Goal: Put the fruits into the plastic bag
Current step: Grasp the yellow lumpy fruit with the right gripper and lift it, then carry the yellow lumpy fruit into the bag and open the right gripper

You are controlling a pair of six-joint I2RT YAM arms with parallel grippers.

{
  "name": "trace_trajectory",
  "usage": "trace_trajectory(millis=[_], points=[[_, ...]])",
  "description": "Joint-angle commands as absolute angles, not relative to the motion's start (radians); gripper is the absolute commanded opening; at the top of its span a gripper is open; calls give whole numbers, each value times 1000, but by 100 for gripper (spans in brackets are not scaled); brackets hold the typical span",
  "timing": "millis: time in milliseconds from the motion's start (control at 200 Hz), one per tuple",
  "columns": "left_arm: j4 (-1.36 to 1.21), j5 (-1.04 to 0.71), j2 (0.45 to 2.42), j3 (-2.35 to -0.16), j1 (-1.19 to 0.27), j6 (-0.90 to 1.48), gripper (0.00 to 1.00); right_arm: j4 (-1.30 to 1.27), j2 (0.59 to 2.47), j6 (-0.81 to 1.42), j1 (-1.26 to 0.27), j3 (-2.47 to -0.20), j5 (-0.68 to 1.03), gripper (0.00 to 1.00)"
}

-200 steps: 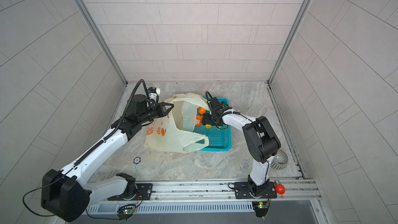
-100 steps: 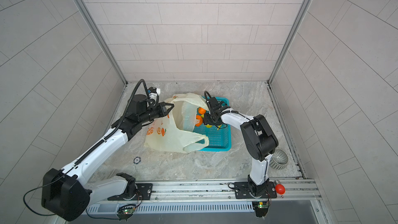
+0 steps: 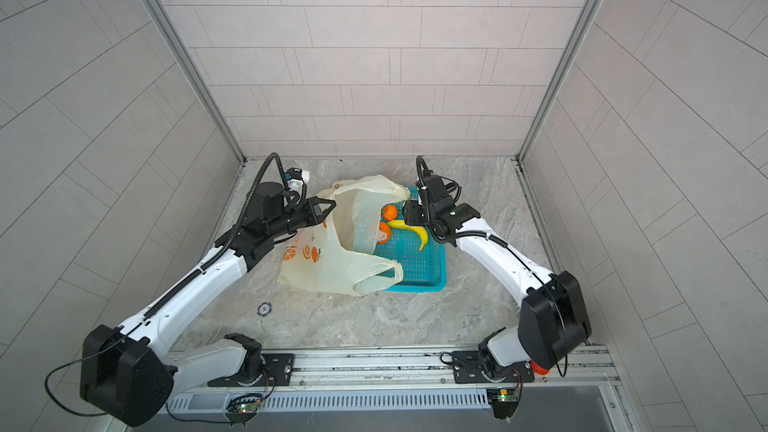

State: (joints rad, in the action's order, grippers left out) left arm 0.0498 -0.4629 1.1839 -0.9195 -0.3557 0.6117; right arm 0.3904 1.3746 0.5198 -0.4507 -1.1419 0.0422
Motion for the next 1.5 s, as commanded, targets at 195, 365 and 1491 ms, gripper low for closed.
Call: trace_trajectory(millis=[195, 365, 1491], points=[[26, -465, 1193, -918, -359, 607, 0, 50, 1151, 411, -553, -995, -58, 46], [23, -471, 1202, -920, -361, 610, 0, -11, 1210, 368, -634, -1022, 104, 47], [28, -472, 1172, -912, -371, 613, 0, -1, 1742, 497, -691, -1183, 418, 99]])
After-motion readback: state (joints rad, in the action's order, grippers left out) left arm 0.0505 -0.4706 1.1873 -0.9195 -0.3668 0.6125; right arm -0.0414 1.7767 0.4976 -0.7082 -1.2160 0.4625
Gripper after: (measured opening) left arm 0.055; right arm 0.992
